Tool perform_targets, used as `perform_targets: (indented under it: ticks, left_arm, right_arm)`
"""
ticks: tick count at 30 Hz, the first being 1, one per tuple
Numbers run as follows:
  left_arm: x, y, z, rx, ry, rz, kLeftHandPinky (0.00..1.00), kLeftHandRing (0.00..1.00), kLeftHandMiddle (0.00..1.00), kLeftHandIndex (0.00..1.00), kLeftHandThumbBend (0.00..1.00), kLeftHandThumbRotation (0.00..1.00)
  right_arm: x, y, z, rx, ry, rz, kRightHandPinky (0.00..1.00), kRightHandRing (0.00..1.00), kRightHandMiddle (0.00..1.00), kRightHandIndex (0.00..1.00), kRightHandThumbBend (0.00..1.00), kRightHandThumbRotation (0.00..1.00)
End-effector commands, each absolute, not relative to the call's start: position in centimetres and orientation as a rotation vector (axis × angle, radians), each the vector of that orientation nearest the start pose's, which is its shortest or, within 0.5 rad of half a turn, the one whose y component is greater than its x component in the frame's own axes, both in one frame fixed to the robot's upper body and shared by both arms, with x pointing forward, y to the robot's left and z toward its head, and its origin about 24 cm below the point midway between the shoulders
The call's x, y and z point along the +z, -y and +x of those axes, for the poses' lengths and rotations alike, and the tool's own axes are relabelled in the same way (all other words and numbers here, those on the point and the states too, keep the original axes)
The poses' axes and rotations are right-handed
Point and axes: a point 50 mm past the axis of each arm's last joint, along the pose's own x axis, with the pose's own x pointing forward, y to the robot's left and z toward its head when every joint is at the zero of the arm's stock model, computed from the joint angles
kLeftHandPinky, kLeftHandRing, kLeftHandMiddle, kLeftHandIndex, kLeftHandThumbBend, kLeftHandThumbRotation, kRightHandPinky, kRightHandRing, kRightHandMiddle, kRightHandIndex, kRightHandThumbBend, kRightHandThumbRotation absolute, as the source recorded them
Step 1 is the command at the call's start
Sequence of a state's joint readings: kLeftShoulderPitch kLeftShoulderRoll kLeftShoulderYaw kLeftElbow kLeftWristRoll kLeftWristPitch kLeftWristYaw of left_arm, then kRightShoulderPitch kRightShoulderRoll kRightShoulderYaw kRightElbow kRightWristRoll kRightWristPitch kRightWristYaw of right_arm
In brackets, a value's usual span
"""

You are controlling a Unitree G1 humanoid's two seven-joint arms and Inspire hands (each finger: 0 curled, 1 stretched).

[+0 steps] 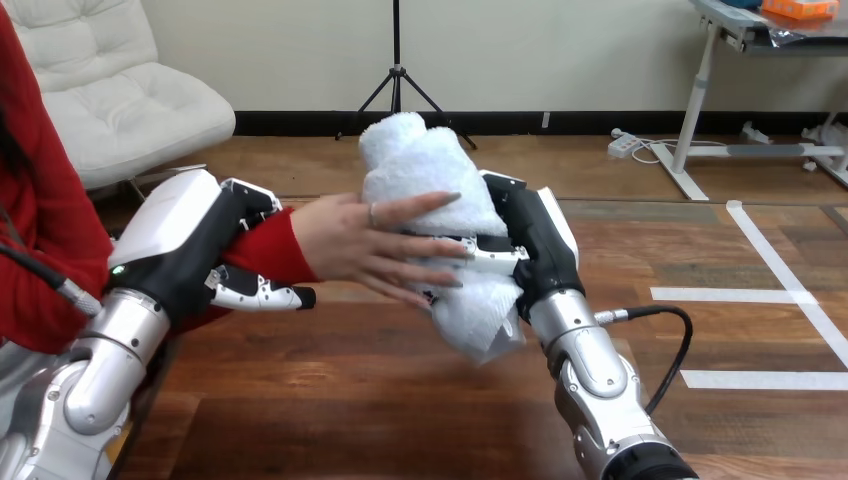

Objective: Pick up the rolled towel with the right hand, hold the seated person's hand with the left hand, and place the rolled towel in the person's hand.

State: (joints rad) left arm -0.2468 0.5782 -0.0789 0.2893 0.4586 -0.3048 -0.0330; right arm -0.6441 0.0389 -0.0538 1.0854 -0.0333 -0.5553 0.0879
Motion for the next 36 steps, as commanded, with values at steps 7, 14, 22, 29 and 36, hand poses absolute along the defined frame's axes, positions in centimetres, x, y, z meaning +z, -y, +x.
perform_targets:
  ticks: [7, 14, 22, 29, 36]
  left_arm:
    - [16.3, -21.88, 31.69, -0.04, 0.519, 0.97, 0.27, 0.31, 0.37, 0.36, 0.72, 0.0]
    - [16.22, -21.84, 31.71, -0.047, 0.523, 0.956, 0.27, 0.31, 0.37, 0.36, 0.72, 0.0]
    - [16.23, -21.75, 31.66, -0.047, 0.525, 0.956, 0.27, 0.31, 0.36, 0.36, 0.72, 0.0]
    - [16.21, -21.65, 31.6, -0.048, 0.527, 0.957, 0.28, 0.31, 0.36, 0.36, 0.72, 0.0]
    - [16.13, -21.58, 31.58, -0.049, 0.523, 0.954, 0.28, 0.31, 0.36, 0.36, 0.72, 0.0]
  right_arm:
    - [7.46, 7.49, 35.06, 0.331, 0.273, -0.014, 0.31, 0.36, 0.41, 0.43, 0.79, 0.0]
    - [7.42, 7.53, 35.02, 0.338, 0.27, -0.019, 0.31, 0.36, 0.41, 0.43, 0.79, 0.0]
    - [7.37, 7.57, 34.95, 0.346, 0.271, -0.022, 0.3, 0.36, 0.41, 0.43, 0.79, 0.0]
    - [7.27, 7.61, 34.87, 0.35, 0.265, -0.021, 0.31, 0.36, 0.41, 0.43, 0.8, 0.0]
    - [7.17, 7.67, 34.83, 0.351, 0.258, -0.02, 0.31, 0.36, 0.41, 0.43, 0.8, 0.0]
